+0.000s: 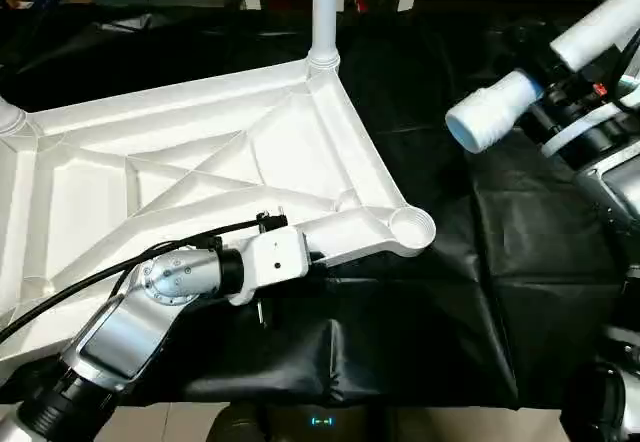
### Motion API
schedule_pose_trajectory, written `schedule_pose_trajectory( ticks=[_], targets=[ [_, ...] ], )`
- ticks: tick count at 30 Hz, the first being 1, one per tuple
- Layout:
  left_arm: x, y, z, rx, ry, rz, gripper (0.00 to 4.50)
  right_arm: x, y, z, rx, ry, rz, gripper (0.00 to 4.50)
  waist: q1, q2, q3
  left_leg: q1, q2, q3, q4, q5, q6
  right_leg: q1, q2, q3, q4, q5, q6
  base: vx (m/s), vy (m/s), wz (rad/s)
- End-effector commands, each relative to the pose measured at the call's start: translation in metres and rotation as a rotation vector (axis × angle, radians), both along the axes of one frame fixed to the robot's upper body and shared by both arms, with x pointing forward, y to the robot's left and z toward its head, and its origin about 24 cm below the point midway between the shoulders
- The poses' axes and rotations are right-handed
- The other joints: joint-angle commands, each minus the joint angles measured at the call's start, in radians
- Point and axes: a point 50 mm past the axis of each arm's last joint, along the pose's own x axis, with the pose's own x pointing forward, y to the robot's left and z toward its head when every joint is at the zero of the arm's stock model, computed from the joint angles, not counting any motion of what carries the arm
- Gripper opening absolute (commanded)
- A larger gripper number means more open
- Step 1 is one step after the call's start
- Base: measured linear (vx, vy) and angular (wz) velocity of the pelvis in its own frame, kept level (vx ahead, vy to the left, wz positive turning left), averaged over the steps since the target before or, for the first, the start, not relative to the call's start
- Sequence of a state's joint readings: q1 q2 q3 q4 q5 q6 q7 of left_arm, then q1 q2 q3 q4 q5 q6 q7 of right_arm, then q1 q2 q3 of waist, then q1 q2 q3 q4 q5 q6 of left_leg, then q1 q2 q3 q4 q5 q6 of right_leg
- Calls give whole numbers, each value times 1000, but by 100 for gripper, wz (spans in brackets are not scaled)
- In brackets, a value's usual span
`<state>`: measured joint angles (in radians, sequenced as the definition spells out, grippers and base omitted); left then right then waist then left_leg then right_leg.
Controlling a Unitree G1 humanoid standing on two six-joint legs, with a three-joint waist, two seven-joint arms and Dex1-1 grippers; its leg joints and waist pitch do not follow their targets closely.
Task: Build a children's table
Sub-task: Insert table leg to table base
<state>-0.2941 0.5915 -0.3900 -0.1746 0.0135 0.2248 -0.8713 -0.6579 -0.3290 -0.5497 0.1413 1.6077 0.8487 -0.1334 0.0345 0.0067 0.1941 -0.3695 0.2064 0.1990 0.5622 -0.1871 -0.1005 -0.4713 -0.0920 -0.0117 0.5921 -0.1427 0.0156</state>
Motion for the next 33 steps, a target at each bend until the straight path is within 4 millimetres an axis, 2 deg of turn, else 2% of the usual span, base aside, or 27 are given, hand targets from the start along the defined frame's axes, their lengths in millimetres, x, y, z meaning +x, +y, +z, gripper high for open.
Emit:
schedule_pose_trajectory(
  ticks=[1, 8, 16, 17, 18, 20, 21, 22, 23, 24, 25, 26, 27, 28, 29, 30, 31, 32, 33],
  targets=[
    [-16, 3, -37, 92, 174, -45, 0, -2, -4, 9, 48, -1, -13, 187, -10, -16, -55, 6, -12, 12, -60, -140, 21, 53, 2, 18, -66, -240, -142, 0, 0, 0],
    [-17, 3, -36, 95, 175, -51, 0, 3, -7, 21, 271, 118, -65, 187, -11, -13, -52, 7, -12, 13, -65, -167, -6, 47, 2, 18, -70, -261, -104, 0, 0, 0],
    [-18, 2, -37, 95, 179, -58, 0, 2, -8, 26, 311, 160, -64, 187, -11, -13, -56, 1, -15, 14, -64, -138, -6, 55, 7, 18, -62, -180, -107, 0, 0, 0],
    [-18, 1, -37, 93, 176, -60, 0, 1, -9, 26, 264, 152, -64, 187, -11, -16, -57, -1, -16, 14, -64, -139, -5, 57, 8, 18, -62, -180, -107, 0, 0, 0],
    [-19, 1, -37, 91, 174, -62, 0, 0, -9, 26, 224, 144, -63, 187, -10, -14, -57, -1, -16, 13, -64, -138, -7, 58, 8, 17, -62, -182, -107, 0, 0, 0],
    [-20, 0, -37, 80, 168, -71, 0, -10, 3, 28, -145, -7, -25, 187, -6, -14, -60, 0, -16, 13, -61, -125, -6, 63, 10, 17, -61, -159, -108, 0, 0, 0],
    [-20, -1, -37, 73, 167, -77, 0, -14, 10, 25, -300, -59, 5, 187, -5, -15, -61, -5, -15, 12, -60, -119, -3, 64, 11, 16, -59, -146, -105, 0, 0, 0],
    [-22, -2, -37, 61, 169, -84, 0, -19, 18, 20, -454, -107, 43, 187, 0, -20, -62, -19, -18, 8, -59, -93, 7, 76, 8, 15, -59, -124, -86, 0, 0, 0],
    [-22, -3, -37, 59, 170, -85, 0, -20, 19, 19, -476, -117, 48, 187, 2, -20, -63, -17, -16, 9, -59, -89, 8, 75, 4, 16, -61, -135, -82, 0, 0, 0],
    [-23, -4, -36, 50, 171, -90, 0, -24, 25, 14, -575, -162, 78, 186, 0, -23, -63, -17, -14, 10, -59, -100, 19, 72, 2, 16, -64, -164, -87, 0, 0, 0],
    [-25, -7, -35, 29, 170, -104, 0, -33, 35, 1, -800, -279, 157, 186, 2, -22, -63, -16, -13, 10, -57, -113, 23, 71, 0, 15, -67, -192, -87, 0, 0, 0],
    [-25, -8, -35, 24, 169, -107, 0, -36, 37, -4, -857, -314, 186, 186, 6, -23, -58, -14, -8, 11, -59, -135, 29, 68, -4, 18, -76, -251, -79, 0, 0, 0],
    [-26, -9, -35, 23, 169, -107, 0, -36, 38, -4, -865, -319, 191, 186, 6, -26, -62, -15, -6, 9, -58, -138, 35, 69, -7, 19, -74, -263, -84, 0, 0, 0],
    [-26, -10, -34, 15, 167, -114, 0, -38, 39, -9, -878, -339, 197, 186, 4, -23, -63, -10, -4, 10, -58, -131, 50, 62, -9, 20, -75, -280, -109, 0, 0, 0],
    [-27, -11, -33, 10, 163, -120, 0, -40, 41, -13, -887, -360, 217, 186, 4, -20, -67, -7, -2, 10, -57, -126, 57, 62, -9, 21, -72, -266, -122, 0, 0, 0],
    [-27, -12, -33, 7, 160, -123, 0, -41, 41, -16, -890, -373, 231, 186, 4, -20, -67, -3, 0, 12, -55, -97, 72, 61, -6, 22, -67, -209, -152, 0, 0, 0],
    [-27, -12, -33, 7, 160, -123, 0, -41, 41, -16, -890, -373, 231, 186, 4, -20, -68, -2, -1, 14, -53, -86, 80, 61, -4, 23, -65, -181, -165, 0, 0, 0],
    [-27, -13, -32, 2, 158, -129, 0, -43, 42, -23, -921, -394, 243, 186, 4, -18, -72, -1, -1, 13, -52, -54, 94, 66, -2, 23, -55, -115, -191, 0, 0, 0],
    [-27, -13, -32, -2, 155, -133, 0, -45, 42, -29, -960, -424, 264, 186, 5, -17, -73, -2, 0, 13, -50, -45, 101, 67, -2, 22, -53, -88, -202, 0, 0, 0]
  ],
)
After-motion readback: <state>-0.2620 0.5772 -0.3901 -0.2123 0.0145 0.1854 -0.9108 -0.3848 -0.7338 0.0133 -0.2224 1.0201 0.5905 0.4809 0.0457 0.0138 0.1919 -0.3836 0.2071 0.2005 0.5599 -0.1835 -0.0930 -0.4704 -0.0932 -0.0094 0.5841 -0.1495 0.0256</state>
